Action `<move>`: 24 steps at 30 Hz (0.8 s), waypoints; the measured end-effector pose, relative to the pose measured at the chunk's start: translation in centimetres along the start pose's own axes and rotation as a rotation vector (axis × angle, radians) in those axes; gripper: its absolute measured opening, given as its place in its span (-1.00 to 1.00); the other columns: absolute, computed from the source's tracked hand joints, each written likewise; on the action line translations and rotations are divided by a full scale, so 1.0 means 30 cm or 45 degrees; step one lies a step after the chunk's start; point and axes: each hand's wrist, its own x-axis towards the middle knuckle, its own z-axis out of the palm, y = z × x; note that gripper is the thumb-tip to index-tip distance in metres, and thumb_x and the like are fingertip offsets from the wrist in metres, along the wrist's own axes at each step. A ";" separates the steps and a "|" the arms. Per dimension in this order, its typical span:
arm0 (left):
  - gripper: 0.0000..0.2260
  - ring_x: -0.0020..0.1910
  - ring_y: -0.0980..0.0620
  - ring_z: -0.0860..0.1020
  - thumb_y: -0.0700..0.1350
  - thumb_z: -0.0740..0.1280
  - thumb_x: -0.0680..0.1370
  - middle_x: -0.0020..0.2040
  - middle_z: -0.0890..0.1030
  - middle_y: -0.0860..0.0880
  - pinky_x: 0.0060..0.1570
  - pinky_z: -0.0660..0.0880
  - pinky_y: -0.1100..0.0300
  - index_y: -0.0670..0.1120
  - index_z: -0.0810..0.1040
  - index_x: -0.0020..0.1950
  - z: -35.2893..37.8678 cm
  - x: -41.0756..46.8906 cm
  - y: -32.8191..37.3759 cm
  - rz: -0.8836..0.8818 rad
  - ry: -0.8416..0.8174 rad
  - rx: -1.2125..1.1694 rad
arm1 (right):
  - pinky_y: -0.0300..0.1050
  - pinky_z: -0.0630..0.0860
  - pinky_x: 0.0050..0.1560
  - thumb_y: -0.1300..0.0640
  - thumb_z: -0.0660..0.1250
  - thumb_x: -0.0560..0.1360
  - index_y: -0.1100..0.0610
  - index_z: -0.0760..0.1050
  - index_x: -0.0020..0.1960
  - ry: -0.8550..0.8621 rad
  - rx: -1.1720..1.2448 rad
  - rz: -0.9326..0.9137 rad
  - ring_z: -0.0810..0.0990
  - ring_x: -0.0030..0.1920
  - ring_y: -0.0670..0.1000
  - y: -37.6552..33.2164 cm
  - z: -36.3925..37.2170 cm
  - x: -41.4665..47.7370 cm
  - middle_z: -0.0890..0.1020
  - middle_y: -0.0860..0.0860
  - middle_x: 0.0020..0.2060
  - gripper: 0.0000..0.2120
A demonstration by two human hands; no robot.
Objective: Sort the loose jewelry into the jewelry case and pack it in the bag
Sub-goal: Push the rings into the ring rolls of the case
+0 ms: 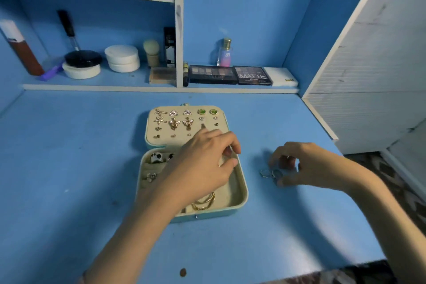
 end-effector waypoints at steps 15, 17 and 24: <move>-0.85 0.12 -0.06 0.46 -0.21 0.25 0.56 0.03 0.59 -0.04 0.17 0.25 0.11 -0.04 0.57 0.06 0.203 0.115 0.109 0.254 -0.134 0.646 | -0.27 0.51 -0.21 0.25 0.38 0.46 0.19 0.62 -0.04 0.459 1.425 0.106 0.55 -0.28 -0.01 -0.040 0.103 0.089 0.60 0.12 -0.30 -0.91; -0.85 0.09 -0.07 0.46 -0.23 0.25 0.56 0.01 0.59 -0.06 0.13 0.27 0.11 -0.06 0.58 0.02 0.210 0.107 0.111 0.260 -0.128 0.646 | -0.20 0.48 -0.15 0.24 0.39 0.46 0.19 0.63 -0.04 0.451 1.477 0.116 0.55 -0.24 0.03 -0.046 0.113 0.097 0.61 0.15 -0.26 -0.91; -0.86 0.12 0.01 0.45 -0.08 0.27 0.61 0.08 0.60 0.00 0.14 0.32 0.12 -0.07 0.59 0.06 0.071 0.043 0.082 0.085 0.108 0.183 | -0.27 0.58 -0.13 0.30 0.34 0.46 0.26 0.62 -0.04 0.542 1.581 -0.003 0.58 -0.23 0.03 -0.097 0.100 0.088 0.65 0.14 -0.28 -0.88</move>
